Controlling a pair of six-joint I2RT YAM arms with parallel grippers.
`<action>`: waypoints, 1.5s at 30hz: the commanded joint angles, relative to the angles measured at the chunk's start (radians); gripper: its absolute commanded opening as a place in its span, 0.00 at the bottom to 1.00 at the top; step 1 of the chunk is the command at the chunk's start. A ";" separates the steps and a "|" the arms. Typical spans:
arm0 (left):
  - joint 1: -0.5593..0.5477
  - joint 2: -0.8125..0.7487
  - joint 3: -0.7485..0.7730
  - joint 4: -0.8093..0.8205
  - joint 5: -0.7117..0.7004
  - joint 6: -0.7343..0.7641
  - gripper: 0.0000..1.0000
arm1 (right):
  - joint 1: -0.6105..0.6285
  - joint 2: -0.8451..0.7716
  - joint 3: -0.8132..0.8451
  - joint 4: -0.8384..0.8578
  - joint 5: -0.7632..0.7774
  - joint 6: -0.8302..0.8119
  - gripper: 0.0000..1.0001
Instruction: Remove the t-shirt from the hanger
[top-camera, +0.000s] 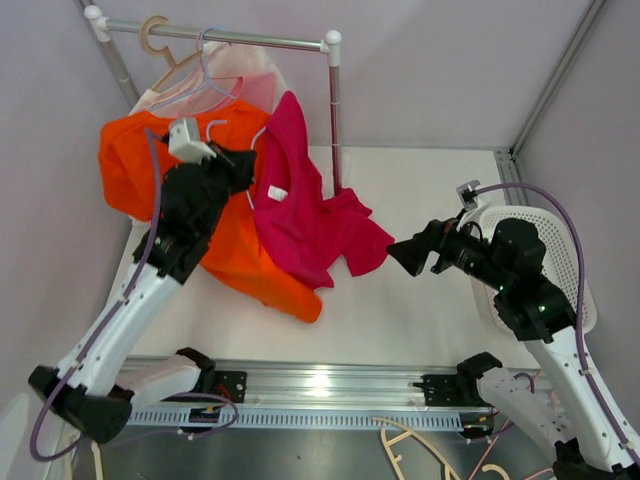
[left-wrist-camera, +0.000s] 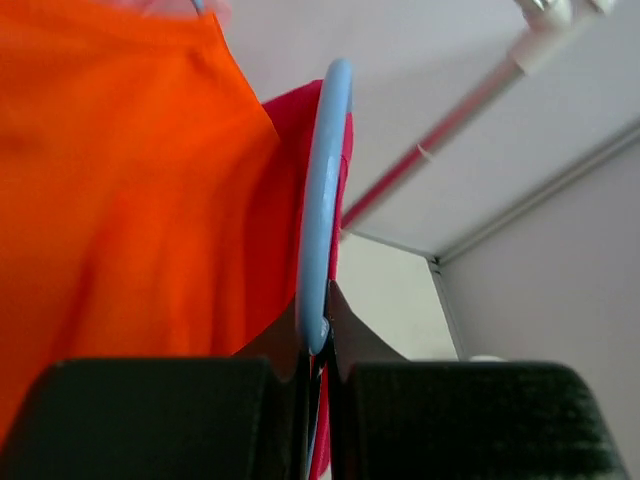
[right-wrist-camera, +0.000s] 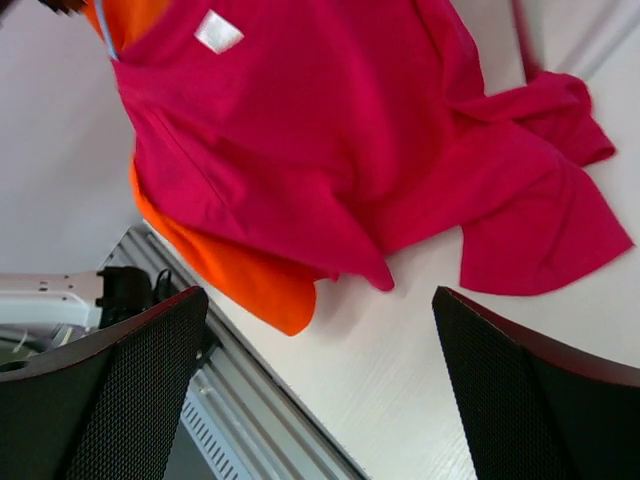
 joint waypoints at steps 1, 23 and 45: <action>-0.057 -0.181 -0.161 0.258 0.035 -0.099 0.01 | 0.068 -0.017 0.009 0.061 -0.009 -0.001 0.99; -0.336 0.088 0.359 -0.582 -0.230 -0.421 0.01 | 0.510 -0.005 -0.074 0.208 0.346 -0.118 0.99; -0.298 0.348 0.692 -0.557 -0.326 -0.084 0.01 | 1.156 0.380 -0.132 0.638 1.061 -0.336 0.00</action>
